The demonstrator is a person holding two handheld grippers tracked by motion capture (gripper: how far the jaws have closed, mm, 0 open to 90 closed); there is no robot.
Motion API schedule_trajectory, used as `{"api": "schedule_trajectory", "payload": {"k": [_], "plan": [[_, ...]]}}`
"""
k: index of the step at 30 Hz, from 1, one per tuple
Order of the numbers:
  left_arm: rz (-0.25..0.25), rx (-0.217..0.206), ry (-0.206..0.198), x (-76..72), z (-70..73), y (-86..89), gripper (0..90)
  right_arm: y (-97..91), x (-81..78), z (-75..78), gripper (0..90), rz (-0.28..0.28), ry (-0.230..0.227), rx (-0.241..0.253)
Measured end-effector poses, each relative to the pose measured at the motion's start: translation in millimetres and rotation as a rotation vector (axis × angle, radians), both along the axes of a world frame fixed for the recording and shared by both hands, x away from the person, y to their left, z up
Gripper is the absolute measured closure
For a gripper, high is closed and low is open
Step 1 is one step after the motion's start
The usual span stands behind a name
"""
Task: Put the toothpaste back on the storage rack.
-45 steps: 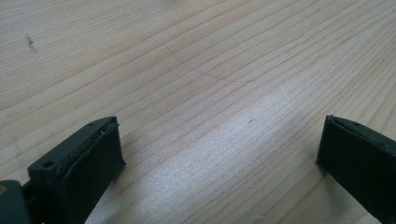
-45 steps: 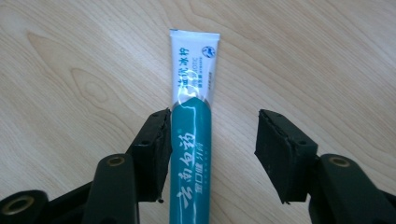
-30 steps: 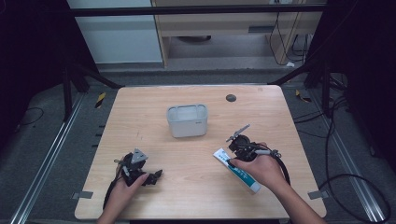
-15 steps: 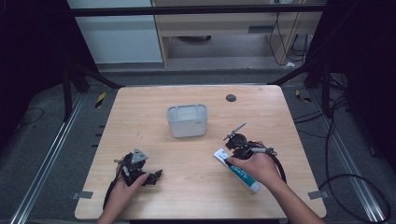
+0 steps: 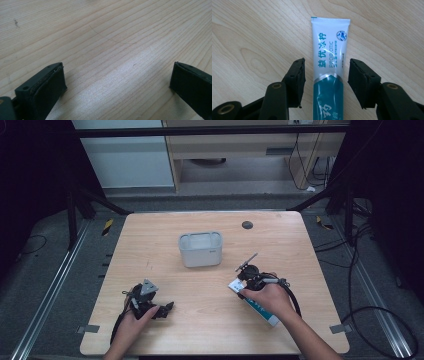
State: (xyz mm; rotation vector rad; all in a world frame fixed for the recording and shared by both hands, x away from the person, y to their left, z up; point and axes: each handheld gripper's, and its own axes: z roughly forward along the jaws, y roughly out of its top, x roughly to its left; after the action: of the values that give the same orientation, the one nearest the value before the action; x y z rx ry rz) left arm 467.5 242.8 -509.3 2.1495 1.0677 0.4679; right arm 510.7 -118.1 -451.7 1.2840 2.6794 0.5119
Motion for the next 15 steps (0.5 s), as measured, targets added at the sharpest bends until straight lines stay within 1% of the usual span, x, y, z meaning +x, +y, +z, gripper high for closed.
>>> {"api": "schedule_trajectory", "payload": {"k": [6, 15], "plan": [[0.001, 0.0, 0.0, 0.0, 0.0, 0.0, 0.0, 1.1, 3.1, -8.1, 46.9, 0.0, 0.012, -0.012], [0.001, 0.001, 0.0, 0.0, 0.1, -0.1, 0.0, 0.2, 5.0, -11.6, 46.5, -0.009, 0.019, -0.009]]}}
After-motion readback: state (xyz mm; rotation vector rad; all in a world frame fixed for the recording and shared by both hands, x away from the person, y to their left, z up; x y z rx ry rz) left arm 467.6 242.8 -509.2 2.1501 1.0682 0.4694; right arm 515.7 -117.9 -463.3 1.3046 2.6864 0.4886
